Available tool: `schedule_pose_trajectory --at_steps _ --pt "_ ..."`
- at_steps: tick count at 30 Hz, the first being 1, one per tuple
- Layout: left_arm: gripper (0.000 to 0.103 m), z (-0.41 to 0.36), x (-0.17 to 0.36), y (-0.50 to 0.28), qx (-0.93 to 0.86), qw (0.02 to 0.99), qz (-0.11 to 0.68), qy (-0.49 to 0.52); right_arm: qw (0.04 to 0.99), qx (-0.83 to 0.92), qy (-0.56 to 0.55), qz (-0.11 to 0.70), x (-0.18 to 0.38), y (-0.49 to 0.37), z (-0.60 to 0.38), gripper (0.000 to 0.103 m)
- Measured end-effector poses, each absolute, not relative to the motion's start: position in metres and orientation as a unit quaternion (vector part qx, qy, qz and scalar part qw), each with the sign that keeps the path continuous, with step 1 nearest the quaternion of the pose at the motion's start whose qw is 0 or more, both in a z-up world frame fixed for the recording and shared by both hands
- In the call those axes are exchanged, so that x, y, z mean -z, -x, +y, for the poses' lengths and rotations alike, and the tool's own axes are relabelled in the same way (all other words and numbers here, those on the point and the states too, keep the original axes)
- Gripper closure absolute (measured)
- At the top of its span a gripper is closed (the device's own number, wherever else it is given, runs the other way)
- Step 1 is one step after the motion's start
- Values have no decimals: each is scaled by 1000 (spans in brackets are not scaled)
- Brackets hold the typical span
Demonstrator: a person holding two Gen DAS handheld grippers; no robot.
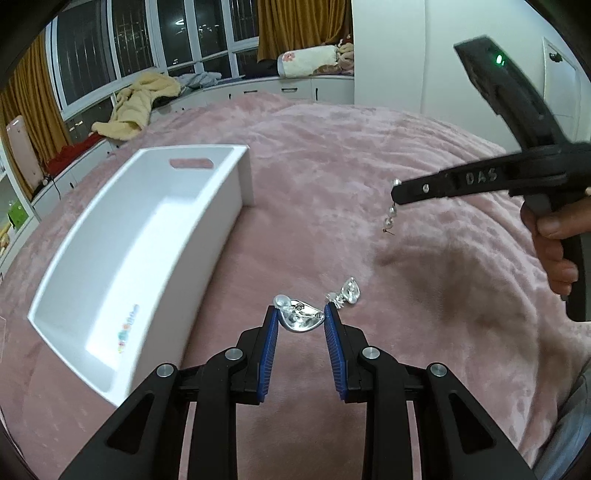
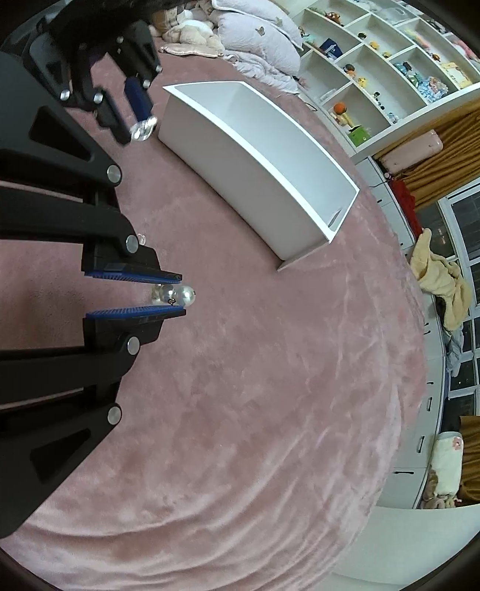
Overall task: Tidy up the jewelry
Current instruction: 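Carry the silver pendant in the left gripper and pearl strand in the right gripper to the bin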
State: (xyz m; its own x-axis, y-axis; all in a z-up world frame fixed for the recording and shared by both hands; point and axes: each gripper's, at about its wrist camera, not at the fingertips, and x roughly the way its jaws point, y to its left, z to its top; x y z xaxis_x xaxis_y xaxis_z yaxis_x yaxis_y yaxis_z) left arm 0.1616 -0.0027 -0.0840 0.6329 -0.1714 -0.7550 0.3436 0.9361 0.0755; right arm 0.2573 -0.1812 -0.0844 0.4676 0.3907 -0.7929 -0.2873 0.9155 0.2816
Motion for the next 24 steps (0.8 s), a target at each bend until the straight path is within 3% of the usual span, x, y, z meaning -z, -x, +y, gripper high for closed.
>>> schedule_pose_trajectory --at_steps 11,24 --pt "73 38 34 -152 121 917 366 -100 862 -206 -19 464 60 -268 -144 91" --pt "73 103 19 -167 67 928 357 -86 864 -234 22 446 22 -297 -61 91"
